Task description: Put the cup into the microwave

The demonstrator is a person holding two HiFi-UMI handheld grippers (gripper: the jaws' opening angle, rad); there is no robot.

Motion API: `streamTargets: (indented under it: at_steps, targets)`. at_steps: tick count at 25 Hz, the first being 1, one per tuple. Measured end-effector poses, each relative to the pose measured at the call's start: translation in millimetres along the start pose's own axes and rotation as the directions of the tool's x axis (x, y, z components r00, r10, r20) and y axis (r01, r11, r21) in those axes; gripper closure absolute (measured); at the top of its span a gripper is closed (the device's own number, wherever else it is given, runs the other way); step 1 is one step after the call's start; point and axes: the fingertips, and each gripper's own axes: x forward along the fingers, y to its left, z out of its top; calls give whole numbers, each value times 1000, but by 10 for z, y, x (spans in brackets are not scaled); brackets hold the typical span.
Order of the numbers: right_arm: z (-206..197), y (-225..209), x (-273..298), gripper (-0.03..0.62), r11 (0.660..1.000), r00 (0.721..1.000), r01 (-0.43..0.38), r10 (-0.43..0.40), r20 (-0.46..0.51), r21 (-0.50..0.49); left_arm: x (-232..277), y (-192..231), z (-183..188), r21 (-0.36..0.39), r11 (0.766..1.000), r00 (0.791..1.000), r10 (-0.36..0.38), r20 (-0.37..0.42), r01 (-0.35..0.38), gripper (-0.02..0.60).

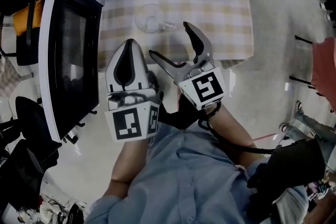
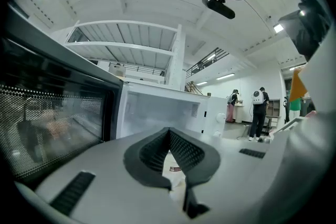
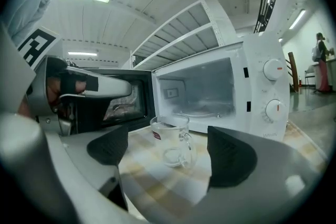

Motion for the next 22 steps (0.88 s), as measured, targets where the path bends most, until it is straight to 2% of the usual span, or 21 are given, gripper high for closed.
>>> streamTargets:
  at_steps: [8,22]
  targets:
    - [-70,-60,198,117,1000,999,-4,4,-37,5,100,133,-32,-23,1000,1000,-3,-23,3,575]
    - [-171,-181,772,109,999,994,-34,30,-109,-40,324,506,-109,-62,998,998,24,-64,-28,575]
